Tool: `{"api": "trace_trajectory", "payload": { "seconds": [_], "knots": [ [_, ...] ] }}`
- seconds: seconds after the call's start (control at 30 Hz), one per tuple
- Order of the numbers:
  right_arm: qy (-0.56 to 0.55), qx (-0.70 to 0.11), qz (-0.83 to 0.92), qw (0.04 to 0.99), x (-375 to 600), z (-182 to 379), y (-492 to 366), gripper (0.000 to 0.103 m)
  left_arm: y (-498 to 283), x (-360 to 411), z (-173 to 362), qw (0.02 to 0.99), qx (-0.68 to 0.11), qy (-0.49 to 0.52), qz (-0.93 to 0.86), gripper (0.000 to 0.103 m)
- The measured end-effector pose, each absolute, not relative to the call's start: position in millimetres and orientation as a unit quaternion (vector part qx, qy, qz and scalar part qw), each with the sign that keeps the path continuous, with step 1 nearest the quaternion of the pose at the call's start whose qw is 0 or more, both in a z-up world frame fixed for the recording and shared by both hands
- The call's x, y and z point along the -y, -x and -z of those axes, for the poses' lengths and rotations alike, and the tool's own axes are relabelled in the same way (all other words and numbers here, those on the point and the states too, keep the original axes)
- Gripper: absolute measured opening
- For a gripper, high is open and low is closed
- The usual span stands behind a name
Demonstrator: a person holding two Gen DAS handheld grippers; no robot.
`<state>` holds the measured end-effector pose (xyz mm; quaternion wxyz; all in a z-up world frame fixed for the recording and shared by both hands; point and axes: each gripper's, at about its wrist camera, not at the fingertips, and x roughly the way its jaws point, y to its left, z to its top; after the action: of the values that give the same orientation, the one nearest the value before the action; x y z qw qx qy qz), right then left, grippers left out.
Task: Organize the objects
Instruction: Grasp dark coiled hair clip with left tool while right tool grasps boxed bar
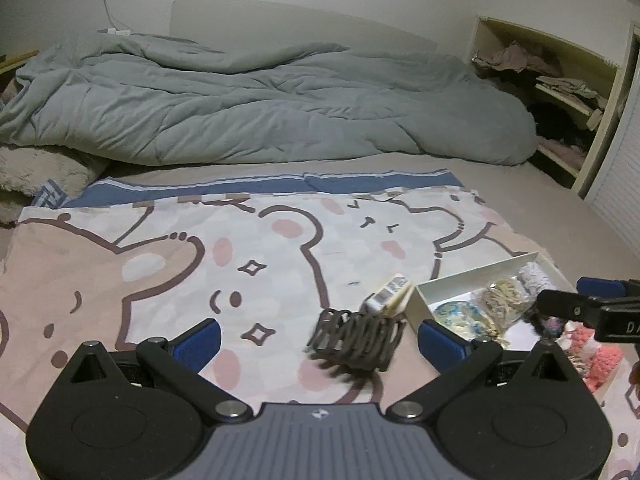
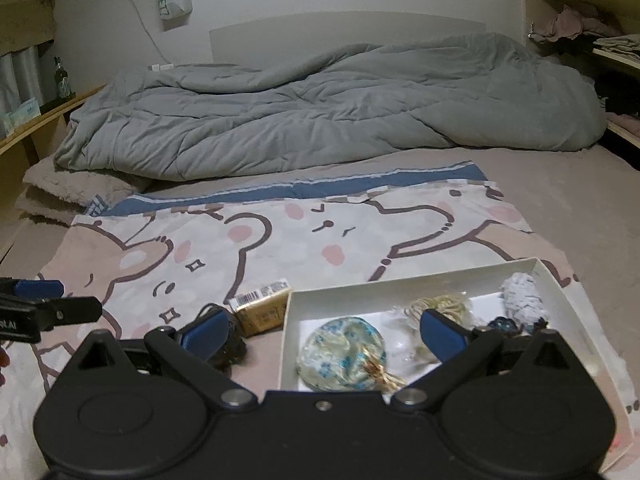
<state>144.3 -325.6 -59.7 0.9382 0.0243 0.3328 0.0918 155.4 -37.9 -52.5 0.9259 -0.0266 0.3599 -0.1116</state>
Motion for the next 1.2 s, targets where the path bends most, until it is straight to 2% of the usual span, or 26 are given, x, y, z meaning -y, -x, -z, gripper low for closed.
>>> {"api": "trace_trajectory", "payload": {
  "seconds": [0.53, 0.9, 1.07, 1.1, 1.2],
  "knots": [
    [-0.06, -0.364, -0.086, 0.926, 299, 55, -197, 0.103, -174, 53, 78, 0.908, -0.366, -0.025, 0.2, 0.103],
    [-0.009, -0.365, -0.114, 0.924, 259, 78, -251, 0.102, -191, 87, 113, 0.893, -0.369, -0.086, 0.241, 0.101],
    [-0.019, -0.376, -0.133, 0.917, 261, 101, -266, 0.1, -203, 100, 125, 0.893, -0.373, -0.083, 0.239, 0.09],
    [-0.022, -0.383, -0.135, 0.913, 263, 106, -270, 0.095, -206, 101, 128, 0.893, -0.375, -0.079, 0.237, 0.086],
    [-0.018, -0.397, -0.142, 0.907, 263, 116, -278, 0.093, -216, 101, 137, 0.886, -0.394, -0.06, 0.237, 0.07]
  ]
}}
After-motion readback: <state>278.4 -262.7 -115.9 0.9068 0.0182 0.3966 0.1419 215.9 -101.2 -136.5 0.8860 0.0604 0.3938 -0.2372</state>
